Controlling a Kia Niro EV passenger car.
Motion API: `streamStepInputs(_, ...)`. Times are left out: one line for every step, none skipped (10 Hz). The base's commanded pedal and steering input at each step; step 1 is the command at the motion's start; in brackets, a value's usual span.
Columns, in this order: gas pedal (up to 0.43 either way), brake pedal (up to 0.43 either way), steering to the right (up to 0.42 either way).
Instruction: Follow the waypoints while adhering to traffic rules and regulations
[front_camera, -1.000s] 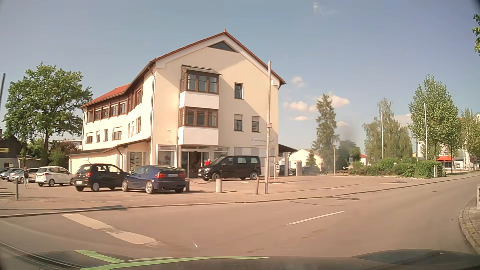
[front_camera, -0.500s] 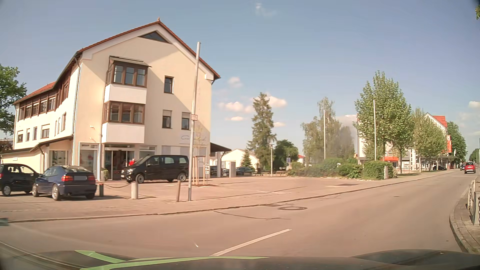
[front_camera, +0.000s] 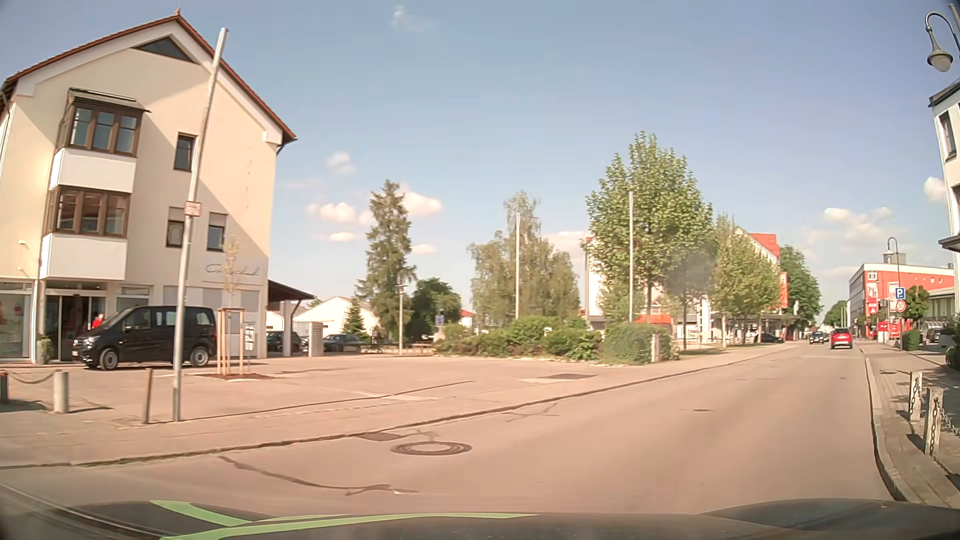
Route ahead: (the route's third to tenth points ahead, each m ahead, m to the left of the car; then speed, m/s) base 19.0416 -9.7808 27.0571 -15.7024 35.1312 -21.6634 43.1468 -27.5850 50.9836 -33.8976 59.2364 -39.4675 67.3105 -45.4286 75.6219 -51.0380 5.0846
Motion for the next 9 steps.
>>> streamStepInputs(0.118, 0.000, 0.388)
streamStepInputs(0.118, 0.000, 0.383)
streamStepInputs(0.118, 0.000, 0.376)
streamStepInputs(0.130, 0.000, 0.368)
streamStepInputs(0.138, 0.000, 0.358)
streamStepInputs(0.138, 0.000, 0.347)
streamStepInputs(0.138, 0.000, 0.335)
streamStepInputs(0.138, 0.000, 0.314)
streamStepInputs(0.138, 0.000, 0.295)
